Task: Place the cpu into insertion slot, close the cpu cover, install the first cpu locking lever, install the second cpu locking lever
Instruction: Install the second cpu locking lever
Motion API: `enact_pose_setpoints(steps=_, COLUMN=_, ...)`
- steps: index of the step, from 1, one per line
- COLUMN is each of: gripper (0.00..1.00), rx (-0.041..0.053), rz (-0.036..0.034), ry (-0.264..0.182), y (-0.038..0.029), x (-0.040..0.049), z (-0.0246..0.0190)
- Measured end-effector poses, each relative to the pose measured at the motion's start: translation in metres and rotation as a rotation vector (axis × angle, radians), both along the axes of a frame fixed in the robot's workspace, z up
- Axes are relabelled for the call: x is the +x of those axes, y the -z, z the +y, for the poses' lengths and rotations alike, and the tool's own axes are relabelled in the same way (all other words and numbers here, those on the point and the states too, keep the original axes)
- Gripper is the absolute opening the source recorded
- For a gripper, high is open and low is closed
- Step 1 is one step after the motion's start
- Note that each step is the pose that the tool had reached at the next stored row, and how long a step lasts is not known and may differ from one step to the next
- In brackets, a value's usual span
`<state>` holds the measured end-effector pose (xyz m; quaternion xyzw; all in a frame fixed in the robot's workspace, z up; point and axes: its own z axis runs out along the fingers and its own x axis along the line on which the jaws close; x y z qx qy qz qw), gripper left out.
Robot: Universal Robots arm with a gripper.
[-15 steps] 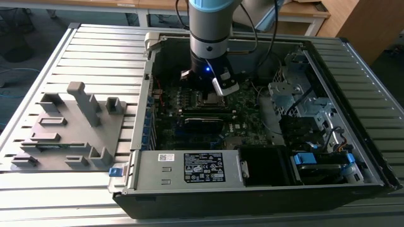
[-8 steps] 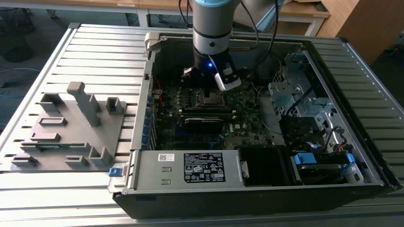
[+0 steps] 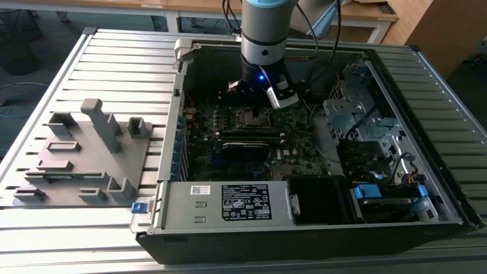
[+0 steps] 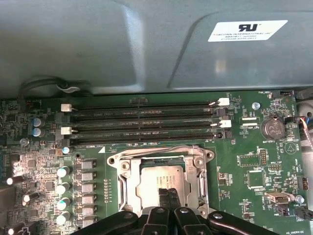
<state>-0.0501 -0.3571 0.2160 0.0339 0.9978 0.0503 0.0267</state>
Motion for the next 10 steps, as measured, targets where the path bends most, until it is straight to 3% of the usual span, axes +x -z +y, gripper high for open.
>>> enact_pose_setpoints(steps=10, gripper=0.10, rx=-0.0033, rz=-0.0010, ry=0.000, y=0.0000, x=-0.0001, z=0.0000)
